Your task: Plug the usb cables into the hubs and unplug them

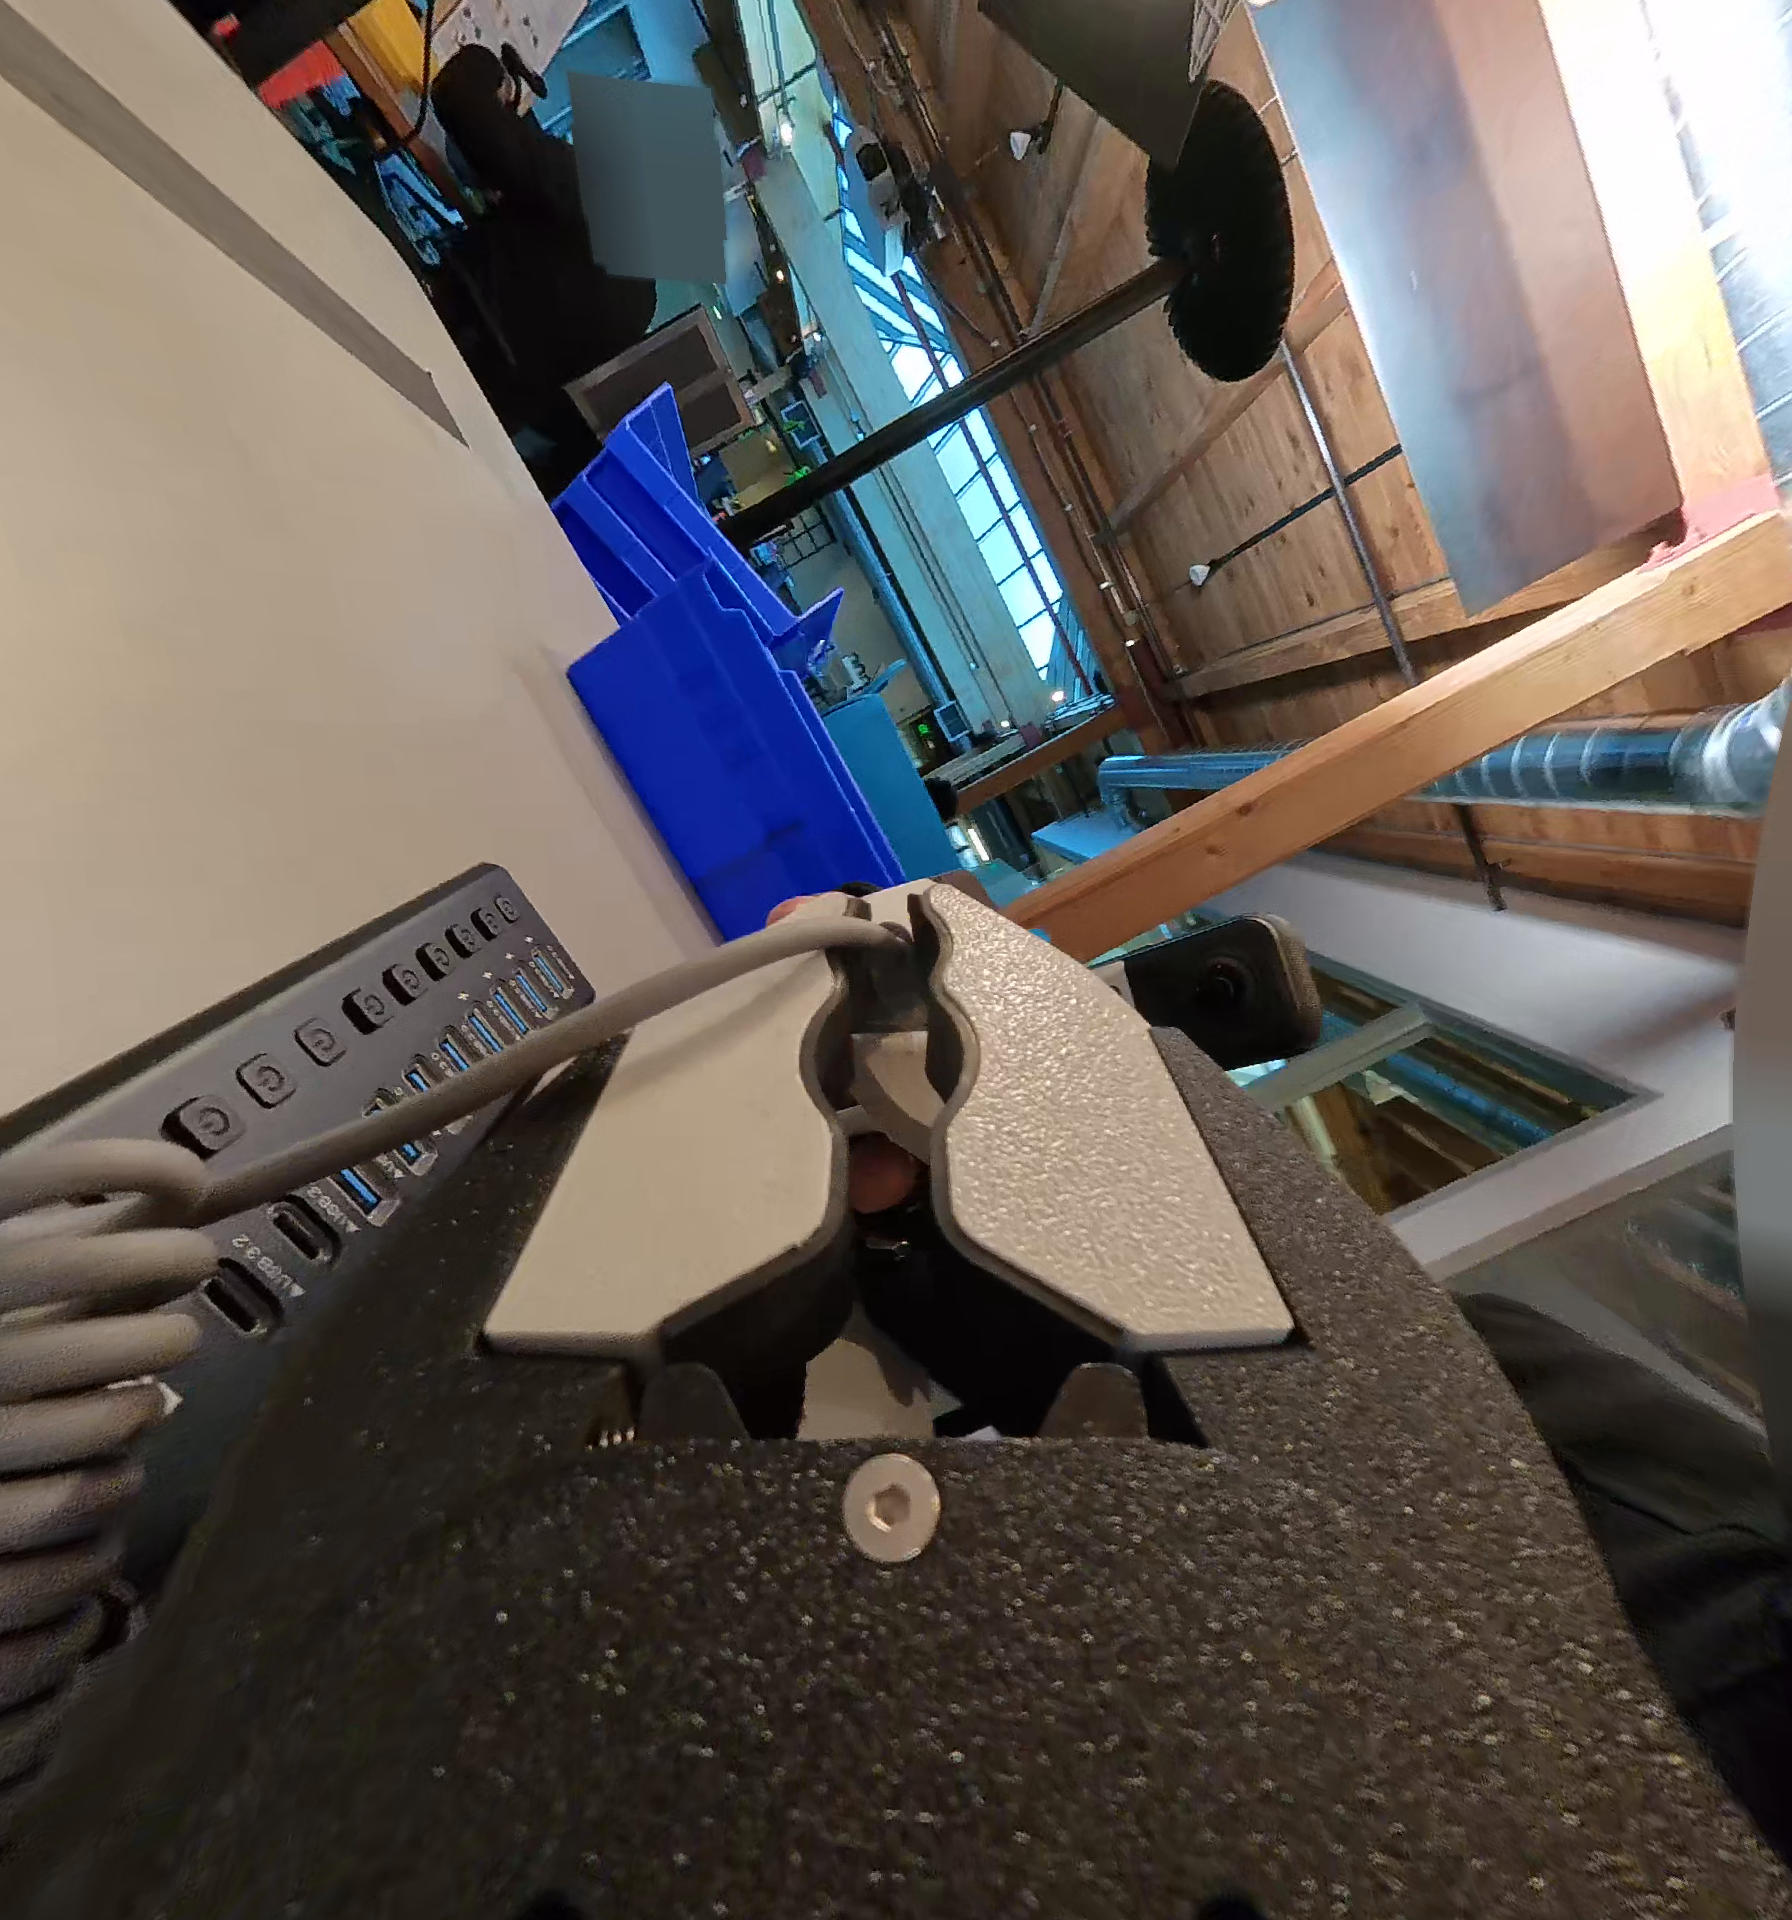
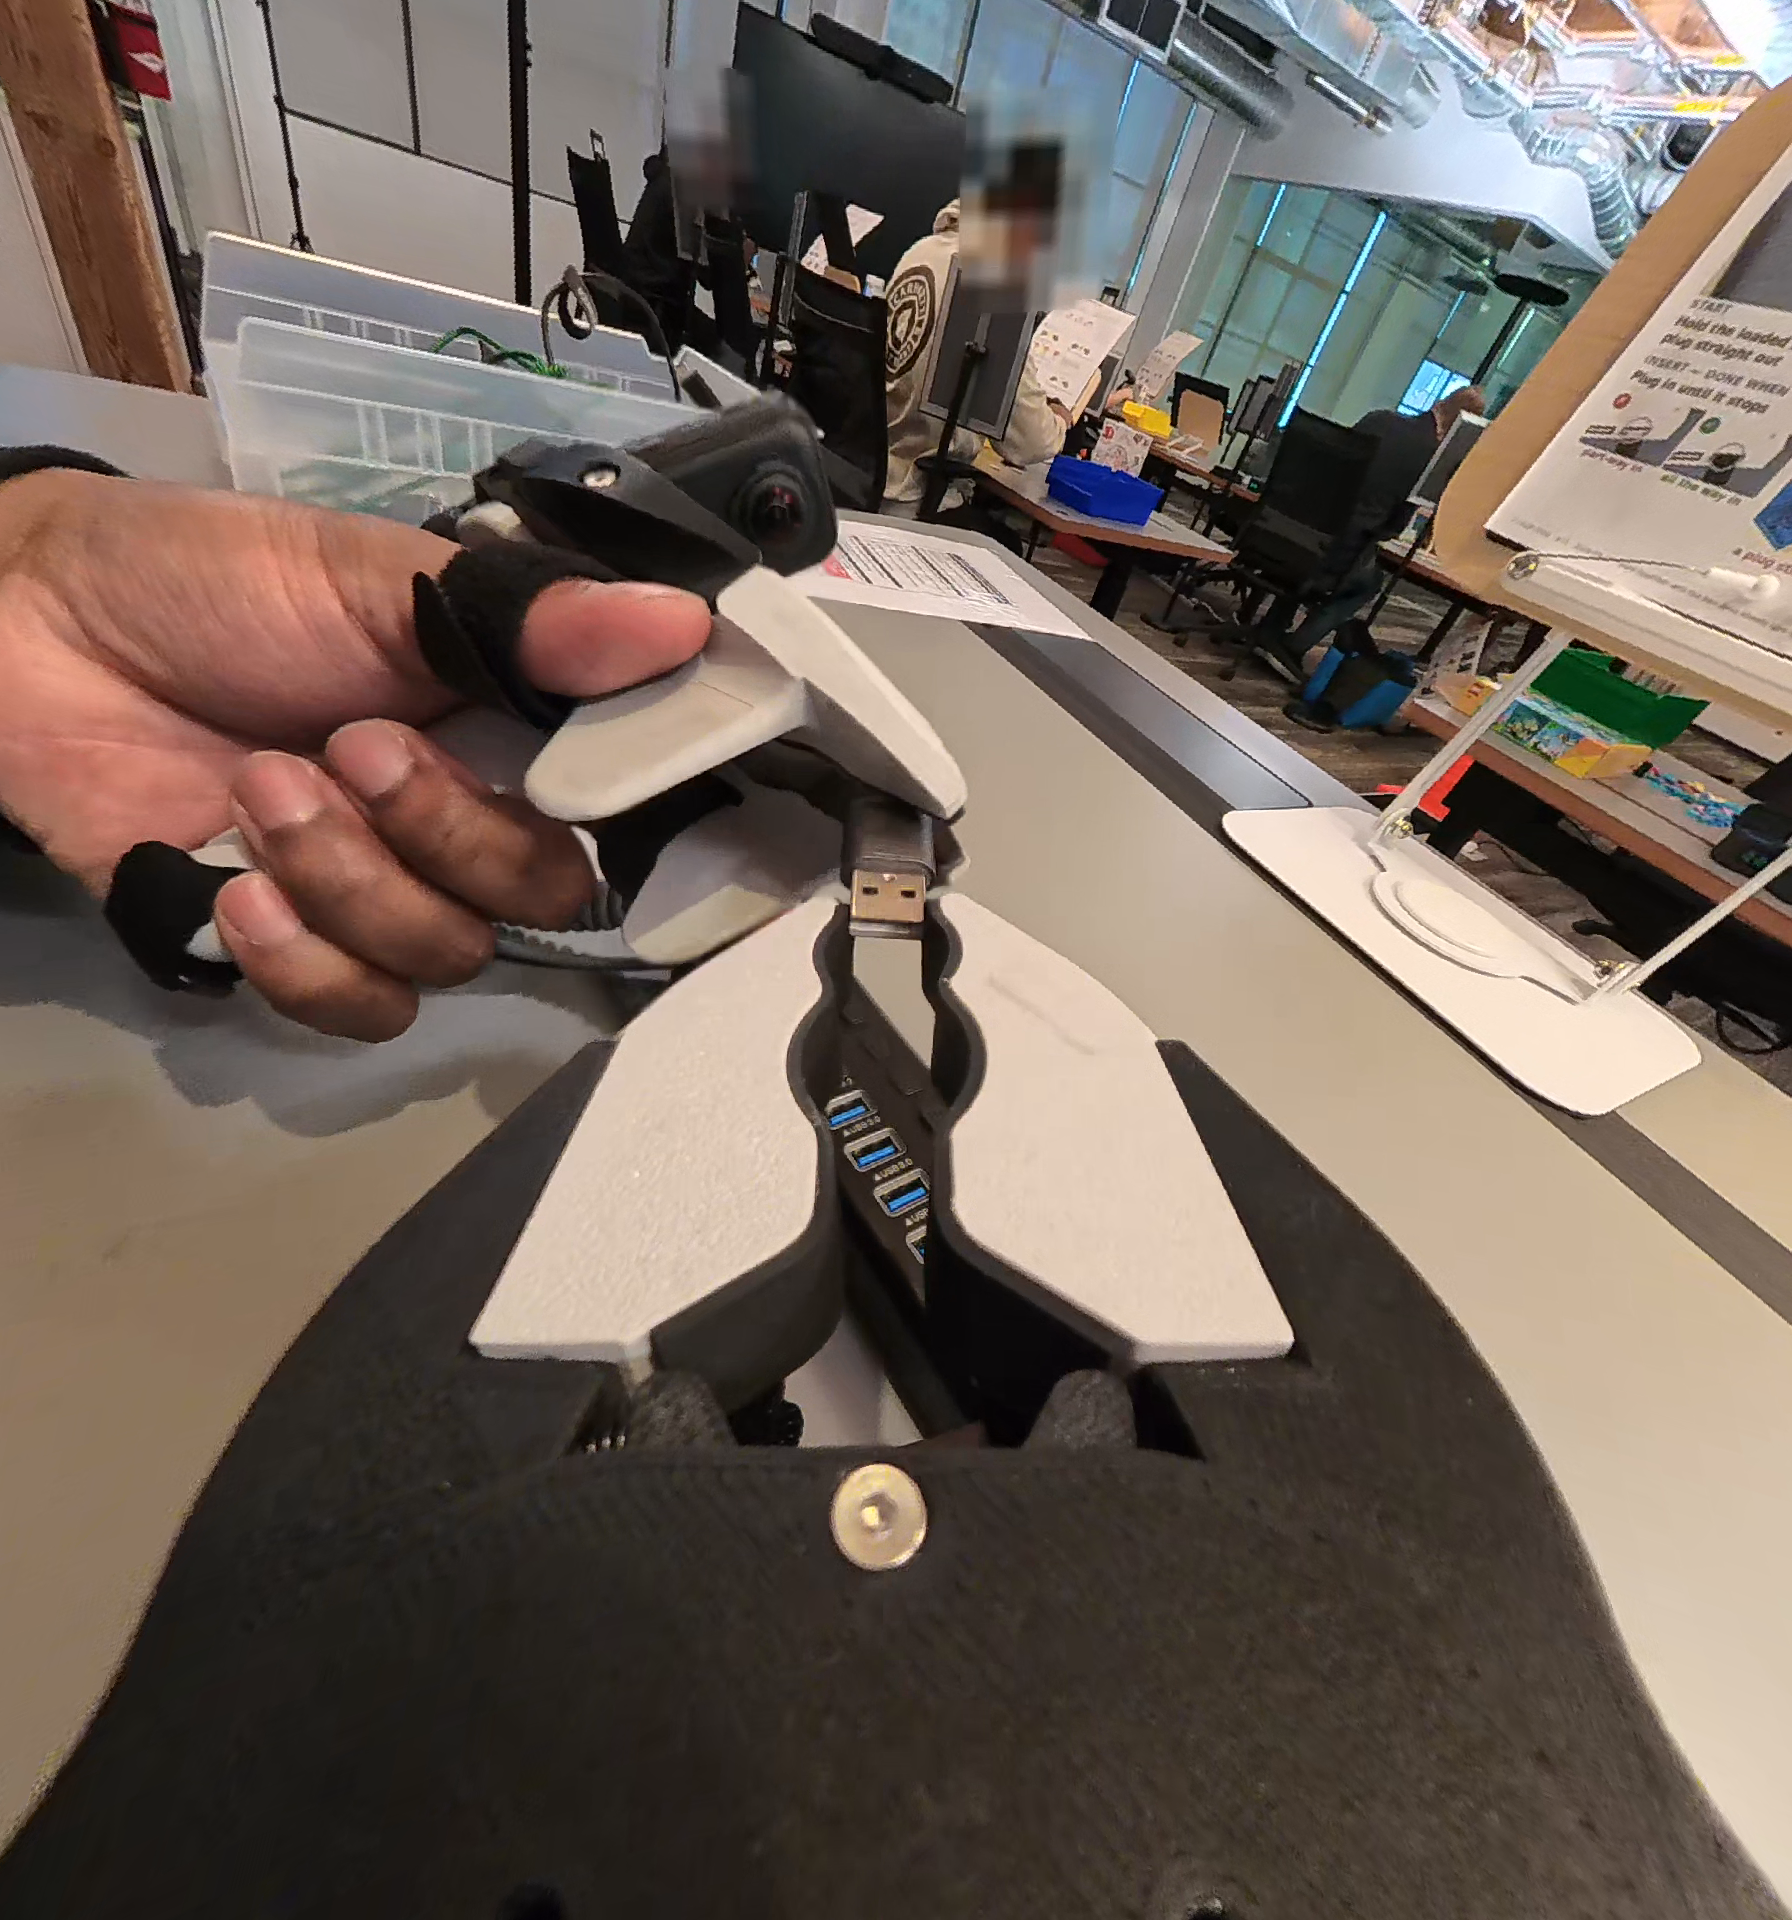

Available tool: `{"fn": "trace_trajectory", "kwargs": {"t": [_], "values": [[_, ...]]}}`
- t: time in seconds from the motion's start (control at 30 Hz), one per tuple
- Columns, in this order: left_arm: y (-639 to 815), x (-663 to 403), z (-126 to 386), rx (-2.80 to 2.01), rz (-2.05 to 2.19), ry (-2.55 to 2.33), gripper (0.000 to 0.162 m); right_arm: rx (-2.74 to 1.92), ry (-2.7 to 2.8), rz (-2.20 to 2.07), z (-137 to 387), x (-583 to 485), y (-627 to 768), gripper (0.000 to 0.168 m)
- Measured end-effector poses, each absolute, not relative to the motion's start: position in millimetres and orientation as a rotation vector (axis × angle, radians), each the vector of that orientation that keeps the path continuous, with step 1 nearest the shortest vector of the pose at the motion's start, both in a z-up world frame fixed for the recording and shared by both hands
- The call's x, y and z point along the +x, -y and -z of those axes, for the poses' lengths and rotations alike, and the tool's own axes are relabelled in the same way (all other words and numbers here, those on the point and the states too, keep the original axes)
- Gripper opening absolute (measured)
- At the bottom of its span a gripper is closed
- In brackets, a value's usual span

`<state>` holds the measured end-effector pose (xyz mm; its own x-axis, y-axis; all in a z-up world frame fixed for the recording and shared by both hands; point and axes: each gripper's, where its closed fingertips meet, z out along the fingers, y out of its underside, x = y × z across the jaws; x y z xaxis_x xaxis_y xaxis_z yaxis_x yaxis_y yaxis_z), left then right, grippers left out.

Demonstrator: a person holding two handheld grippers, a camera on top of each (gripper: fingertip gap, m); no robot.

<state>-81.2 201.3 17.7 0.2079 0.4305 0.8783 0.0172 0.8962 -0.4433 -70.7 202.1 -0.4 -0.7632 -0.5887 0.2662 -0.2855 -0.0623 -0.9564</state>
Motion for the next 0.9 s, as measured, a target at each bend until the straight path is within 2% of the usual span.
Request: {"fn": "trace_trajectory", "kwargs": {"t": [0.13,0.2,0.3,0.37,0.43,0.53,0.57,0.7,0.9], "values": [[-197,-76,-23,-0.564,-0.486,1.388,0.007,-1.070,-2.020,1.946,3,-71,-201,0.012],[-182,-64,-38,-0.632,-0.638,1.403,0.007,-1.160,-2.044,1.969,1,-77,-202,0.018],[-155,-36,-69,-0.695,-0.855,1.406,0.007,-1.282,-2.105,1.844,12,-94,-202,0.038],[-135,-13,-91,-0.710,-0.982,1.414,0.007,-1.269,-2.154,1.702,24,-110,-201,0.054],[-119,8,-111,-0.723,-1.081,1.430,0.007,-1.221,-2.157,1.530,33,-119,-203,0.062],[-102,28,-135,-0.776,-1.208,1.470,0.007,-1.186,-2.198,1.305,48,-127,-199,0.088],[-101,29,-138,-0.802,-1.215,1.476,0.008,-1.216,-2.215,1.257,54,-128,-197,0.091],[-105,12,-116,-0.800,-1.112,1.473,0.007,-1.336,-2.269,1.088,78,-125,-188,0.107],[-117,-20,-60,-0.808,-0.951,1.488,0.007,-1.427,-2.255,0.886,105,-111,-188,0.099]]}}
